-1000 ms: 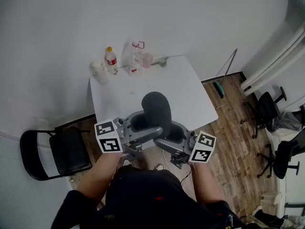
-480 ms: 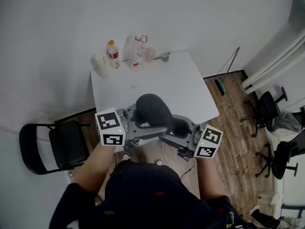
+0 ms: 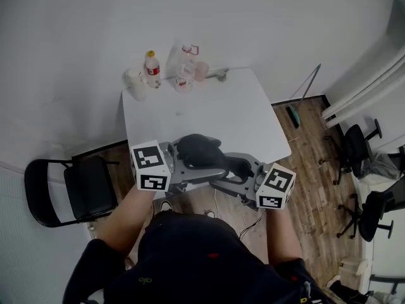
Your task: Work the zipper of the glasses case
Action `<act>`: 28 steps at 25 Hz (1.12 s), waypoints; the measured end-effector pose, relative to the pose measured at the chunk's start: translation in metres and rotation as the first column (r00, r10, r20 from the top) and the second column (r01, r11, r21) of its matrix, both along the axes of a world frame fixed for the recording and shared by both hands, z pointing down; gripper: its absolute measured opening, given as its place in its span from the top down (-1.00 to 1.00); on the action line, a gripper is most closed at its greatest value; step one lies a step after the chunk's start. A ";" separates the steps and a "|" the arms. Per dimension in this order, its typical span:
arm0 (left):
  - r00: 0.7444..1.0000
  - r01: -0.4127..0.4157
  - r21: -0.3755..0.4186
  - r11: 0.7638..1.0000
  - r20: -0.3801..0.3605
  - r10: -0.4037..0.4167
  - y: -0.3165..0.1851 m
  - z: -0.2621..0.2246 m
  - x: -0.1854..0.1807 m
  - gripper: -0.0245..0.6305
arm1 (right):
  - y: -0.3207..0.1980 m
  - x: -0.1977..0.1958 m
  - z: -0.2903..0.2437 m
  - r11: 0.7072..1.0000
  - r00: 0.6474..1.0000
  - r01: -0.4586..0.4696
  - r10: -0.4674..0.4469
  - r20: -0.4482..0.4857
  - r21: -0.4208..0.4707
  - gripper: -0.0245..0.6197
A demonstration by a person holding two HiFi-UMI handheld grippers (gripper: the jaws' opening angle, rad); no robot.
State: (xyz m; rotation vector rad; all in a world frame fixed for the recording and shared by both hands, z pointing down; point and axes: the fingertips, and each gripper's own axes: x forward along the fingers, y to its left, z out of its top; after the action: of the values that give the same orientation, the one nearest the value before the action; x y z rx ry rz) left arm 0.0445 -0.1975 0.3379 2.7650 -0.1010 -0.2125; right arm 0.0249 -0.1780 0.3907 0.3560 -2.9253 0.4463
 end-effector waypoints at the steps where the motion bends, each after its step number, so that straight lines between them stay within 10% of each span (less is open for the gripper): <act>1: 1.000 0.019 -0.008 1.000 -0.010 -0.019 -0.003 0.000 -0.001 -0.02 | 0.000 0.000 -0.001 1.000 1.000 -0.003 0.003 -0.006 0.010 0.04; 8: 0.964 0.156 -0.154 0.976 -0.190 -0.184 -0.040 -0.028 -0.024 0.09 | -0.014 0.024 -0.024 0.975 0.977 -0.188 0.174 0.126 0.115 0.03; 15: 0.908 0.303 -0.183 0.935 -0.244 -0.342 -0.066 -0.064 -0.035 0.09 | -0.024 0.041 0.014 0.859 0.879 -0.476 0.473 0.064 0.188 0.34; 22: 0.895 0.334 -0.198 0.921 -0.240 -0.376 -0.072 -0.060 -0.025 0.10 | -0.037 0.019 -0.020 0.843 0.860 -0.507 0.481 0.169 0.180 0.60; 28: 0.903 0.377 -0.150 0.914 -0.160 -0.399 -0.069 -0.050 -0.023 0.12 | -0.035 0.014 -0.013 0.818 0.861 -0.492 0.507 0.030 0.299 0.86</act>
State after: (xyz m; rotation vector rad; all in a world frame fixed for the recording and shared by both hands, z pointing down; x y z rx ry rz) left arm 0.0214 -0.2668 0.2881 2.5662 -0.6005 -0.5518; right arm 0.0388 -0.2128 0.3772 1.1781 -2.8158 0.0420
